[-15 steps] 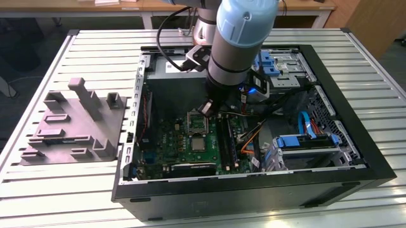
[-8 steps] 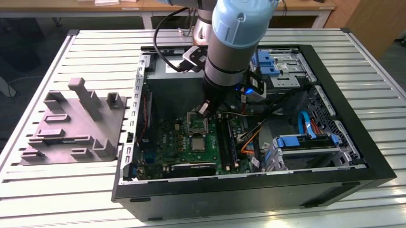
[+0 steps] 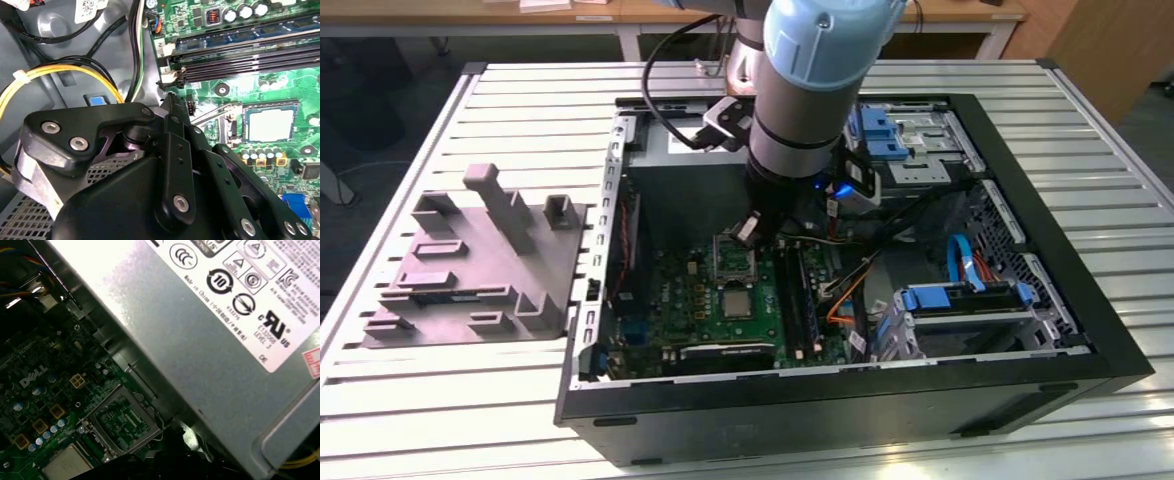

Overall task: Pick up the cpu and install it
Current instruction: 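Close the cpu cover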

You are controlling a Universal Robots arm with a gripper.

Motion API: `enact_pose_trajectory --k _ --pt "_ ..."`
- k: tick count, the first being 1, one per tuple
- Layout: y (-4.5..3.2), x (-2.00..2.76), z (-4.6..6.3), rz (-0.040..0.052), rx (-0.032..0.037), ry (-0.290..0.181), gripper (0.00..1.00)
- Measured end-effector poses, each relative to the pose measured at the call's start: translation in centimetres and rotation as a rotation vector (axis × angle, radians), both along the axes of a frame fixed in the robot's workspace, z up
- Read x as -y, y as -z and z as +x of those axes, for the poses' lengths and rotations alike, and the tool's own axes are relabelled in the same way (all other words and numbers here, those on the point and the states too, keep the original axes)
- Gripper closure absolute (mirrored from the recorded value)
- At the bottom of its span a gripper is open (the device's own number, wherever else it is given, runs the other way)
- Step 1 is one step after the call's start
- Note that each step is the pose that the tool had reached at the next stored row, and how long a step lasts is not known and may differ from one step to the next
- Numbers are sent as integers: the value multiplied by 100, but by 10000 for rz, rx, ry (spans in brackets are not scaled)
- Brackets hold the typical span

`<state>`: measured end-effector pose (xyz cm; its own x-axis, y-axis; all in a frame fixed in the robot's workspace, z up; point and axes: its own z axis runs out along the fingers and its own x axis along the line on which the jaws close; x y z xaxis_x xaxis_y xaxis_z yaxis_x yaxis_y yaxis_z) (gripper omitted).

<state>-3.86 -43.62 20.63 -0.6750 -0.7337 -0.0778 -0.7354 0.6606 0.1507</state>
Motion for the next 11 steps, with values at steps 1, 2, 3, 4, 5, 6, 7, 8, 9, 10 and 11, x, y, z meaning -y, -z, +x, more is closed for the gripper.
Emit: enact_pose_trajectory --k 1,2,3,4,5,6,7,8,9,10,11 --pt "-8 -1 0 -18 -1 0 89" --pt "-14 -3 -1 -29 -1 0 89" --pt "-19 -6 -1 -35 -1 0 89" --pt "-25 -8 -1 -35 0 0 89" --pt "-31 -10 -1 -36 0 1 89" --pt "-38 -11 -1 -38 0 0 89" --pt "-45 -13 -1 -39 0 0 89" --pt "-52 -14 -1 -40 0 1 89" --pt "-60 -15 -1 -44 0 1 89" --pt "-68 -16 -1 -46 0 1 89" --pt "-75 -17 -1 -50 0 1 89"
